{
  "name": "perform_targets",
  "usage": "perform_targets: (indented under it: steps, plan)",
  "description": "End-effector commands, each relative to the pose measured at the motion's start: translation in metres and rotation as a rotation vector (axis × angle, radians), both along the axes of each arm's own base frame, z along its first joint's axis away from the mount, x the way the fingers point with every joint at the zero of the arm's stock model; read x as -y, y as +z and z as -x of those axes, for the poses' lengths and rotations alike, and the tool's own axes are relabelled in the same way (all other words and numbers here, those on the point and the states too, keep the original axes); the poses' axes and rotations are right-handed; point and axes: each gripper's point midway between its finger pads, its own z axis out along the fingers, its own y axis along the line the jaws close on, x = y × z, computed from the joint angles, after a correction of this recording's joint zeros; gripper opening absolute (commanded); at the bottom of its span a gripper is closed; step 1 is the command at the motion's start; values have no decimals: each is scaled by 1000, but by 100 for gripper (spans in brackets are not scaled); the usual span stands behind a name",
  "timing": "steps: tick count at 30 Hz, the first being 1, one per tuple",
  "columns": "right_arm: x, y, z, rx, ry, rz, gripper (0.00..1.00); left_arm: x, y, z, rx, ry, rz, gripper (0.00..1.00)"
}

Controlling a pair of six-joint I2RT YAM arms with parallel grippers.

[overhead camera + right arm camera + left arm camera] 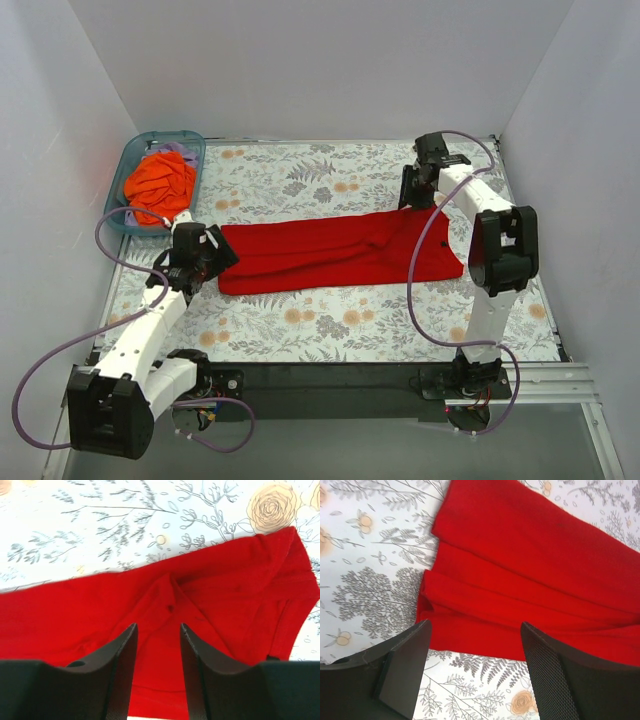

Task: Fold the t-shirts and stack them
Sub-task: Fold the tshirt

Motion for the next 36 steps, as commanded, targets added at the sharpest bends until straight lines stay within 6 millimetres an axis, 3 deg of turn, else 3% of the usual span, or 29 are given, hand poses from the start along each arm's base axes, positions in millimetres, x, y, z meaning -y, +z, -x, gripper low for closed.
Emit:
perform_targets:
  steps: [1, 2, 3, 6, 7, 8, 9, 10, 11, 13, 17, 24, 36]
  plan:
    - [-12, 63, 2, 163, 85, -44, 47, 18, -3, 3, -24, -56, 77, 71]
    - [-14, 77, 9, 197, 103, -47, 47, 22, -7, 3, -49, -54, 97, 71]
    - [-14, 67, 23, 171, 116, -44, 48, 26, -7, 3, -65, -45, 128, 72]
    - [-16, 80, 48, 207, 161, -53, 52, 46, -9, 6, -142, -63, 219, 72]
    - [-16, 67, 63, 177, 181, -55, 53, 49, -11, 7, -162, -59, 232, 72]
    - [-16, 79, 71, 218, 189, -68, 53, 52, -13, 8, -177, -59, 243, 73]
    - [-16, 79, 78, 223, 197, -78, 55, 57, -20, 9, -211, -58, 249, 73]
    - [-17, 66, 94, 191, 214, -97, 55, 59, -22, 9, -225, -43, 266, 74]
    - [-16, 74, 102, 218, 225, -105, 59, 61, -22, 7, -233, -33, 273, 74]
    - [-12, 60, 119, 191, 231, -100, 60, 65, -28, 5, -262, 6, 291, 74]
    - [-2, 55, 140, 201, 234, -73, 63, 63, -36, -2, -268, 85, 300, 74]
    - [5, 48, 159, 206, 229, -63, 68, 64, -41, -18, -245, 138, 324, 73]
    - [12, 50, 161, 221, 221, -48, 70, 61, -48, -39, -234, 186, 303, 68]
